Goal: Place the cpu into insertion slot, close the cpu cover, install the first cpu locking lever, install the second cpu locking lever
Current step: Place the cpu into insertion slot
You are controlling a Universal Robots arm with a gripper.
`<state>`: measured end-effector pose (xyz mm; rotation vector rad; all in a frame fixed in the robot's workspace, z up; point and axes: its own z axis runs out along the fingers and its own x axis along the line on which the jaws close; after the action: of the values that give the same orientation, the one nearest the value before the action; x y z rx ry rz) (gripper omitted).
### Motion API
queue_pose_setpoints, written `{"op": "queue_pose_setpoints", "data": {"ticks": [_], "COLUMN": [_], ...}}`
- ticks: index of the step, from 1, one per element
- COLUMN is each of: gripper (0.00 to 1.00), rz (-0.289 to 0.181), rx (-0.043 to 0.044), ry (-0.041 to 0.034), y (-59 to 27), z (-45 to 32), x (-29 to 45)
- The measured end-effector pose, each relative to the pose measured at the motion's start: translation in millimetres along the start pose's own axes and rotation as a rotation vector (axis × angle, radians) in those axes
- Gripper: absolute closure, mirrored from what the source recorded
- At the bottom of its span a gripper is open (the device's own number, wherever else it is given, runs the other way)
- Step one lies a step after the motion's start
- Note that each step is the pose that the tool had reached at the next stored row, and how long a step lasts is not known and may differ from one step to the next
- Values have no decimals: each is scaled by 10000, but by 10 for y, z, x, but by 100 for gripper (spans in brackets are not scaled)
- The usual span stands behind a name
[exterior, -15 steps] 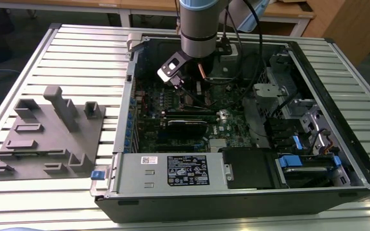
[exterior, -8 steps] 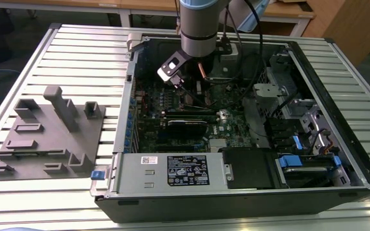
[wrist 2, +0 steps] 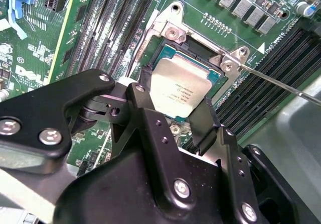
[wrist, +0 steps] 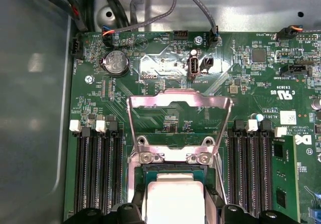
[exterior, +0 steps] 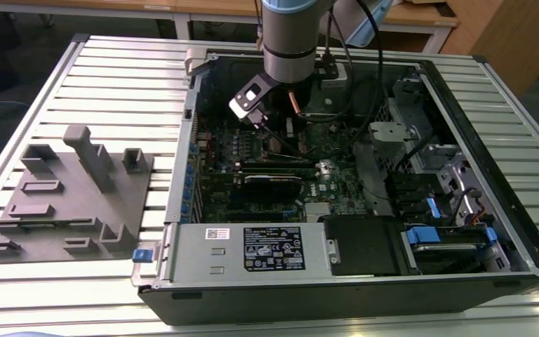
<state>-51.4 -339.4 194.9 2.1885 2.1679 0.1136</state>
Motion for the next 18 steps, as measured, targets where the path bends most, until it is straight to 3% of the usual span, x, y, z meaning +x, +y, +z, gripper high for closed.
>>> {"op": "queue_pose_setpoints", "data": {"ticks": [18], "gripper": [46], "rz": [184], "rx": [-3], "ry": [-17], "y": [1], "z": [10], "x": [0]}}
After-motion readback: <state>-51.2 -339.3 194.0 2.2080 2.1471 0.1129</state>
